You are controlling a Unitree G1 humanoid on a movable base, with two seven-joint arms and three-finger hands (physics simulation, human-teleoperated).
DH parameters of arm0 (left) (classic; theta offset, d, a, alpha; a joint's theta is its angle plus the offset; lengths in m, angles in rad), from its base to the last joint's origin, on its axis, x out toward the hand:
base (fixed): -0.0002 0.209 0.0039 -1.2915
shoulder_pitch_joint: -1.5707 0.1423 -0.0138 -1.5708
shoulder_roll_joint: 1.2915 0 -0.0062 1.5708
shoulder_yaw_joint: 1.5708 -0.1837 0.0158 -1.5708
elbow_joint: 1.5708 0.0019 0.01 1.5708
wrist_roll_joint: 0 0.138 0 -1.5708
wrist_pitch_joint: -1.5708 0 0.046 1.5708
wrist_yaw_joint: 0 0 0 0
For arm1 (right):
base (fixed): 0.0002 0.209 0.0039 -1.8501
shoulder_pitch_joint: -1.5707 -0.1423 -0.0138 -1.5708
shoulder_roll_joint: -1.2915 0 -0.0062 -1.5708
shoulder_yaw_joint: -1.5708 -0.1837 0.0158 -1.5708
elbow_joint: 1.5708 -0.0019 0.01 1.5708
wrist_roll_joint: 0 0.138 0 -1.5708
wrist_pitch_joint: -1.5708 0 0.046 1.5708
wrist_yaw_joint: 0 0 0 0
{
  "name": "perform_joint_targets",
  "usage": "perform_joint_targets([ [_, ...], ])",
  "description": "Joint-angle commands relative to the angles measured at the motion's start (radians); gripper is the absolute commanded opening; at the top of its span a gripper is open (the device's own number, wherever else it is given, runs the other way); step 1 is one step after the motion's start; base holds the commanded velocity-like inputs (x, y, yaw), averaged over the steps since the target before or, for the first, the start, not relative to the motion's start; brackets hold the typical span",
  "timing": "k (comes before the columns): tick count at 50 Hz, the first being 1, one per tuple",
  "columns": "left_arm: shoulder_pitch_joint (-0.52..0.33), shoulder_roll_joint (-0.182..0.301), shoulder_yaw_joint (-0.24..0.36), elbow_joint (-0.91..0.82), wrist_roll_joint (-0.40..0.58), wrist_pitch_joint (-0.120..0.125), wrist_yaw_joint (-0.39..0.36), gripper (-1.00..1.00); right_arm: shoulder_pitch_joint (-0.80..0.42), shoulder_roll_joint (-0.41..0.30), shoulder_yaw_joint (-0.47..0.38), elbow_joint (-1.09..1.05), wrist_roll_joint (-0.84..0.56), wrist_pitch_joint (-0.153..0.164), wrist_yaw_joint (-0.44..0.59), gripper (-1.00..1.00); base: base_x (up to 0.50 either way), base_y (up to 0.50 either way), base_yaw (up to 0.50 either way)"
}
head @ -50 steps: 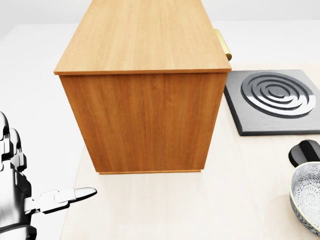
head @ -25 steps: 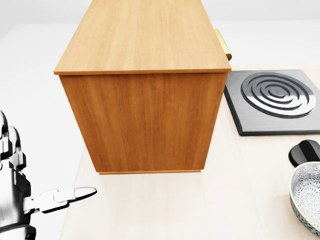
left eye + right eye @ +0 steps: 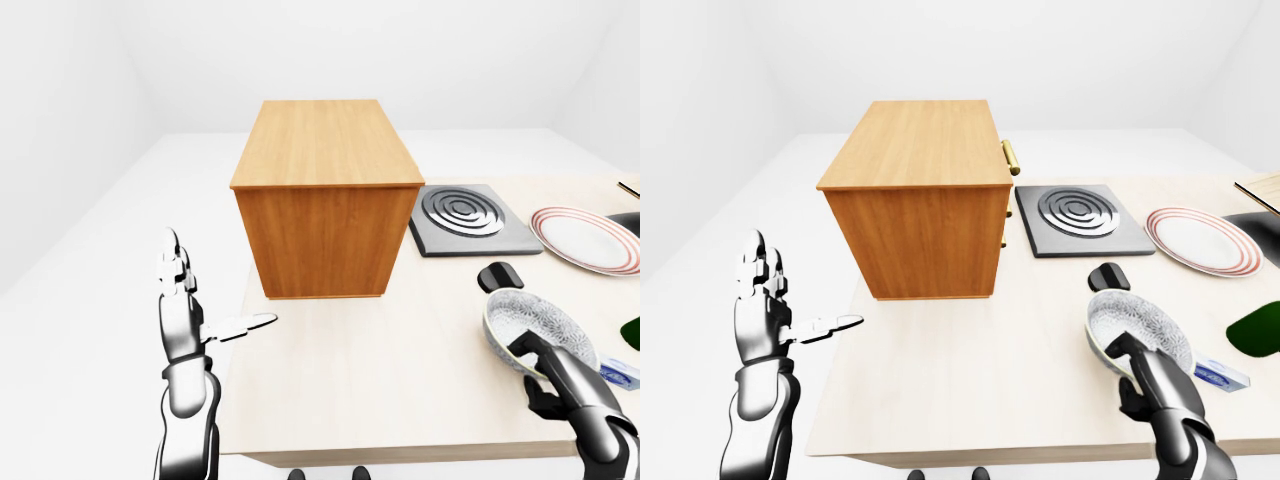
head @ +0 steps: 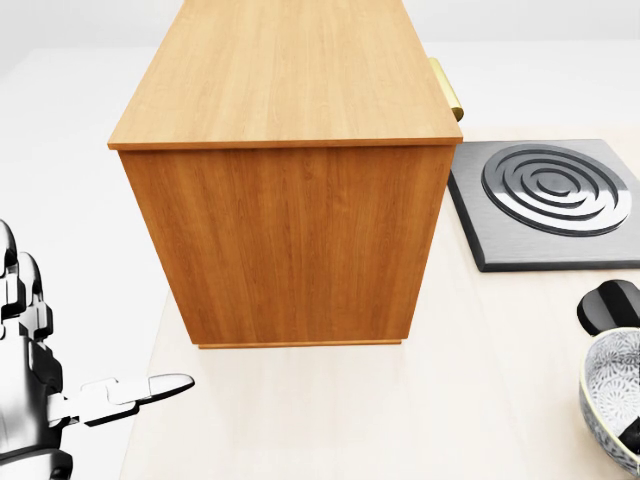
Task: Put the bowl on the top of the cabinet.
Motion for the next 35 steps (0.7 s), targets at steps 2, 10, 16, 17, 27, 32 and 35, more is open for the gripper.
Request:
perform_joint_targets([
  [2,-0.001,0.000,-0.001,0.001,-0.002,0.000,-0.003,1.00,-0.014,-0.020,-0.013,0.007,0.013,0.000,0.052,-1.00,0.00,0.00,0.00],
  [10,-0.002,0.001,-0.002,0.010,-0.001,0.000,-0.003,1.00,-0.078,-0.048,-0.089,-0.182,0.138,0.000,0.220,-1.00,0.00,0.00,0.00],
  [16,0.000,0.001,-0.003,0.011,-0.001,0.000,-0.004,1.00,-0.180,-0.106,-0.171,-0.428,0.287,0.000,0.365,-1.00,0.00,0.00,0.00],
  [17,0.000,0.000,-0.004,0.011,-0.001,0.000,-0.005,1.00,-0.190,-0.114,-0.180,-0.453,0.302,0.000,0.365,-1.00,0.00,0.00,0.00],
  [27,0.004,-0.001,-0.007,-0.001,-0.001,0.000,-0.009,1.00,-0.361,-0.294,-0.233,-0.637,0.441,0.117,0.365,-1.00,0.00,0.00,0.00],
  [32,0.005,-0.001,-0.007,-0.006,-0.002,0.000,-0.010,1.00,-0.478,-0.421,-0.177,-0.540,0.445,0.174,0.365,-1.00,0.00,0.00,0.00],
  [35,0.001,0.000,-0.004,0.005,-0.003,0.000,-0.008,1.00,-0.589,-0.527,-0.104,-0.408,0.441,0.174,0.365,-1.00,0.00,0.00,0.00],
])
